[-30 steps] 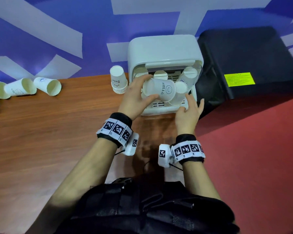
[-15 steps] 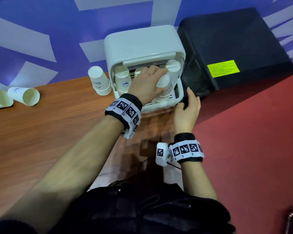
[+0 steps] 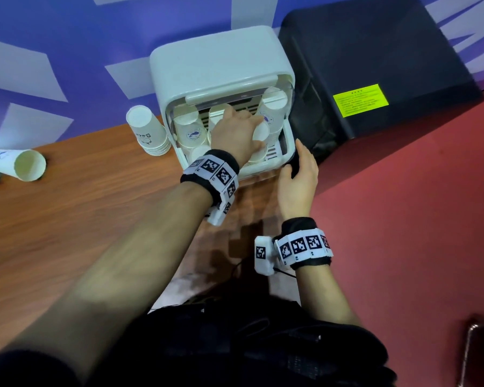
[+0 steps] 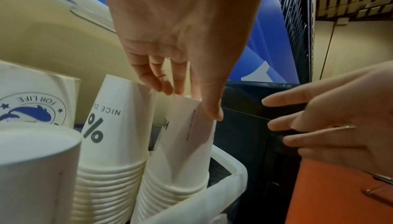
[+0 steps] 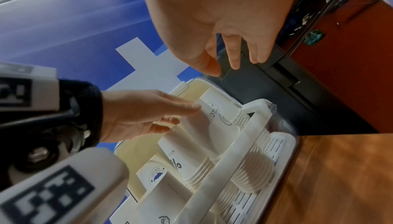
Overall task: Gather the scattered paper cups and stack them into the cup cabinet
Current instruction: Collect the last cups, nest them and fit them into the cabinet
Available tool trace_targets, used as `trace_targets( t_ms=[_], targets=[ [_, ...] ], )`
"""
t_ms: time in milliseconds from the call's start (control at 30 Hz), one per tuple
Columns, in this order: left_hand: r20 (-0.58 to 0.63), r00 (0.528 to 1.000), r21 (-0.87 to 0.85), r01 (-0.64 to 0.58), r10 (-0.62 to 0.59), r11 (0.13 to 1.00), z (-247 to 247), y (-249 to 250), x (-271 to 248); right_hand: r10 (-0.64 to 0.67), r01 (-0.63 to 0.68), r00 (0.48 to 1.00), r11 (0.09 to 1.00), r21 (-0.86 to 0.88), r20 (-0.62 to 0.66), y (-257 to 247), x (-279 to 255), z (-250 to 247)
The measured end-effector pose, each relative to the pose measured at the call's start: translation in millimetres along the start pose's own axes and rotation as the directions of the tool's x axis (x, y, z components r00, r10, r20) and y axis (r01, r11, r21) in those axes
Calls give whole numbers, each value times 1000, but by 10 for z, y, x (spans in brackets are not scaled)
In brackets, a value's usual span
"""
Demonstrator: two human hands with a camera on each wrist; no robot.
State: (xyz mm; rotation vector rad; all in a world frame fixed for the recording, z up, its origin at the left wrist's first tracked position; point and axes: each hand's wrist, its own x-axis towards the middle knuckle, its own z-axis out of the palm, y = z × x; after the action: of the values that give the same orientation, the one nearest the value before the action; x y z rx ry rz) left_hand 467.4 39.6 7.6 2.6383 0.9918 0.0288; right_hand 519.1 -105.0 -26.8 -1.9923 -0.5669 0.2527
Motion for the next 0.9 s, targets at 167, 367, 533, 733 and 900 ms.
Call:
trace_targets(
  t_ms=[167, 367, 533, 733, 900],
  targets=[
    [9, 1000, -1, -4, 4, 1000, -14, 7, -55, 30, -30, 1000, 999, 30, 8, -126, -39, 12],
    [-128, 991, -204, -73, 48, 976, -74, -33, -399, -16, 14, 999, 999, 43, 51, -352, -112, -8],
    [-339, 941, -434, -149, -8, 888, -236, -265, -932, -133, 131, 990, 991, 39, 53, -515, -293, -63],
    [-442, 831, -650, -36, -338, 759, -429, -756, -1609, -209, 202, 971, 977, 72, 114, -809, -612, 19],
    [-480, 749, -678, 13, -456, 735, -567, -1109, -2087, -270, 252, 941, 962, 109, 206, -1077, -907, 177]
  ],
)
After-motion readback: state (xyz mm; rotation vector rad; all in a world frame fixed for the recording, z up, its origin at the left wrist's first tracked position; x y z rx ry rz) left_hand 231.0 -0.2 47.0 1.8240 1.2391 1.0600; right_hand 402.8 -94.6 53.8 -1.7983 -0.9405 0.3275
